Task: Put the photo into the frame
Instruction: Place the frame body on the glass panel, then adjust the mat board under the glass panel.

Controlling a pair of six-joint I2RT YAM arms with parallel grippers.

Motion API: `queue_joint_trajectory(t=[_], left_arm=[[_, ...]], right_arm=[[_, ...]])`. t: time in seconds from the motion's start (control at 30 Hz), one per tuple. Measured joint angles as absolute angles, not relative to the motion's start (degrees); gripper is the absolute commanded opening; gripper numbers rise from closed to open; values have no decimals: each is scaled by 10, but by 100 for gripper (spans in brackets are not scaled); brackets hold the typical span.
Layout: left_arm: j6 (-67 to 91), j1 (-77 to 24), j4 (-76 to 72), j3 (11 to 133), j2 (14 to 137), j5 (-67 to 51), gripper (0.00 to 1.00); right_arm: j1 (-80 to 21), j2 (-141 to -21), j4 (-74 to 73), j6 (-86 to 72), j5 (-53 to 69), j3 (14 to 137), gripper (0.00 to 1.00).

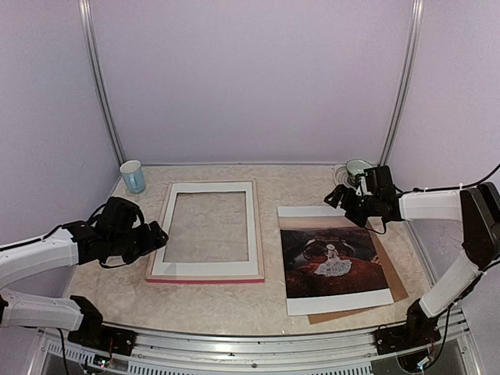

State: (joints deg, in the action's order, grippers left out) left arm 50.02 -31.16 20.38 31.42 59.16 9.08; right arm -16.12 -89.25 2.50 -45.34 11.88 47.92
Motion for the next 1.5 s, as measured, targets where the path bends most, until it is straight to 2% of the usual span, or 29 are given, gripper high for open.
queue_joint_trajectory(t=[0.3,0.8,1.17,1.5], left_arm=[[465,-298,225,350,606,125,99],[383,-298,170,487,798,71,99],[350,-422,91,638,898,-6,99],[351,-463,71,752,1039,-112,98]], right_arm=[[-161,-900,28,-452,118,479,99],[-165,-900,-38,-400,74,485,99],[-159,-901,-95,-356,37,491,99],[-124,-872,-103,-346,35,452,99]])
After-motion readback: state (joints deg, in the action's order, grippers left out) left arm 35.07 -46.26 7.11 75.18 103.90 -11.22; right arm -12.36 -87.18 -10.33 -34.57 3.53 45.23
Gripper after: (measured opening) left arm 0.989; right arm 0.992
